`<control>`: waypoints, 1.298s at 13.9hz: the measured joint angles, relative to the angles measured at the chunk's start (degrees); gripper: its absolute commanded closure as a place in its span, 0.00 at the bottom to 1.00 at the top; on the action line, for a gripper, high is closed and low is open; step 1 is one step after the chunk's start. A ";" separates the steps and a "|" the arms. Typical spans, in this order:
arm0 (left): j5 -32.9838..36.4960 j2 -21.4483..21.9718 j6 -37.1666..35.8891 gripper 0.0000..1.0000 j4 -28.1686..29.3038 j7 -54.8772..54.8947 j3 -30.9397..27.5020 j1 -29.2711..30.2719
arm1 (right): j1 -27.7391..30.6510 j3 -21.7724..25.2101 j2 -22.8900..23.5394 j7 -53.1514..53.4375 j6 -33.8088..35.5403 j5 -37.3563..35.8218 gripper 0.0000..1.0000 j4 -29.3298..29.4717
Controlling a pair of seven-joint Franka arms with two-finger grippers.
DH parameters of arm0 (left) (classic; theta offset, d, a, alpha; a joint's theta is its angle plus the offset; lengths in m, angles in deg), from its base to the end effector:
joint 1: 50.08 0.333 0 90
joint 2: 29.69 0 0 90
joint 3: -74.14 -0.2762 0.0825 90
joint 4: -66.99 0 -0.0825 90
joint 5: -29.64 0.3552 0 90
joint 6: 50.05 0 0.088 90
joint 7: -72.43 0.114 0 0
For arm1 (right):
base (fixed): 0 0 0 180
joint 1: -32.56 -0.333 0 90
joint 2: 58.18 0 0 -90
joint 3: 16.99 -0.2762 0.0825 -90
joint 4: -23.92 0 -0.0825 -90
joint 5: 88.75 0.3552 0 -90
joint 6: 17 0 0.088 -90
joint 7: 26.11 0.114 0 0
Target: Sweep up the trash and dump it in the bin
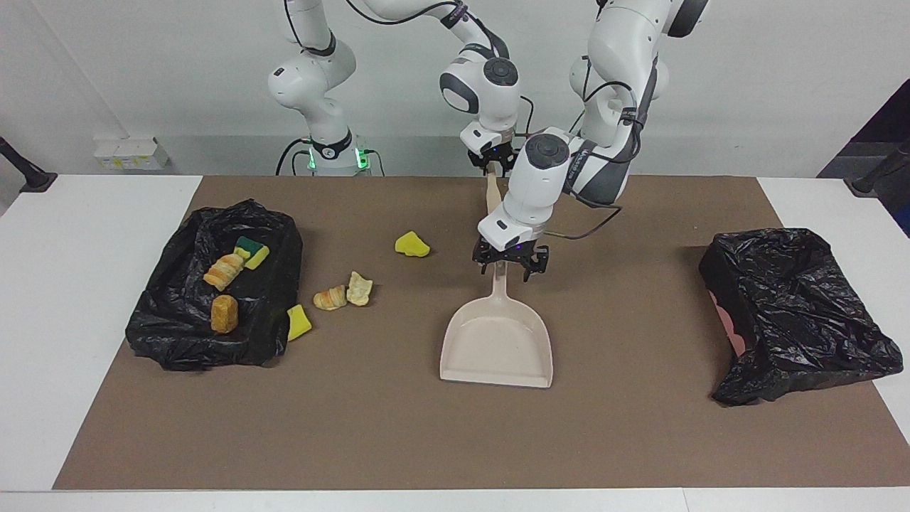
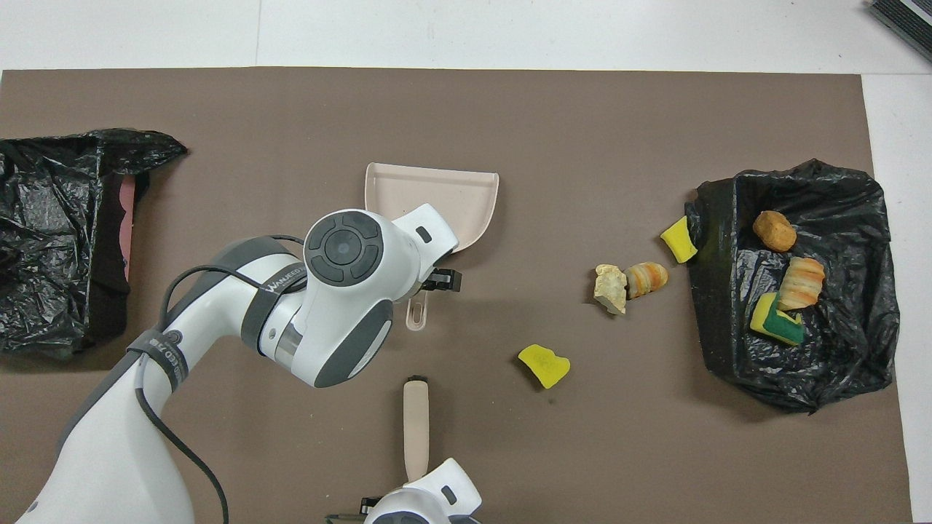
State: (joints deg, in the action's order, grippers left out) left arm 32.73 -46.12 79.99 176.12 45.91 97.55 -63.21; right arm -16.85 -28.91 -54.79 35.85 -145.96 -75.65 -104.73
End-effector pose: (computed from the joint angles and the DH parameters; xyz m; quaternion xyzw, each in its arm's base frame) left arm 0.4814 -0.3425 0.3414 0.9937 -0.0931 0.0258 0.0561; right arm 0.2332 0.4425 0.3101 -0.9921 0.0795 0.0943 0.0208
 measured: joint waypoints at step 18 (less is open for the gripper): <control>4.81 4.48 -12.00 1.00 -1.61 30.47 -1.32 4.62 | 21.44 1.23 -11.38 -12.64 26.88 -0.42 1.00 2.17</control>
State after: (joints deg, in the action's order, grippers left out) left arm 37.54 -41.64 67.99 174.52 76.38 96.23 -58.59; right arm 4.59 -27.68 -66.17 23.21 -119.08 -76.07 -102.57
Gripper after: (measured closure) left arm 0.692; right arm 0.744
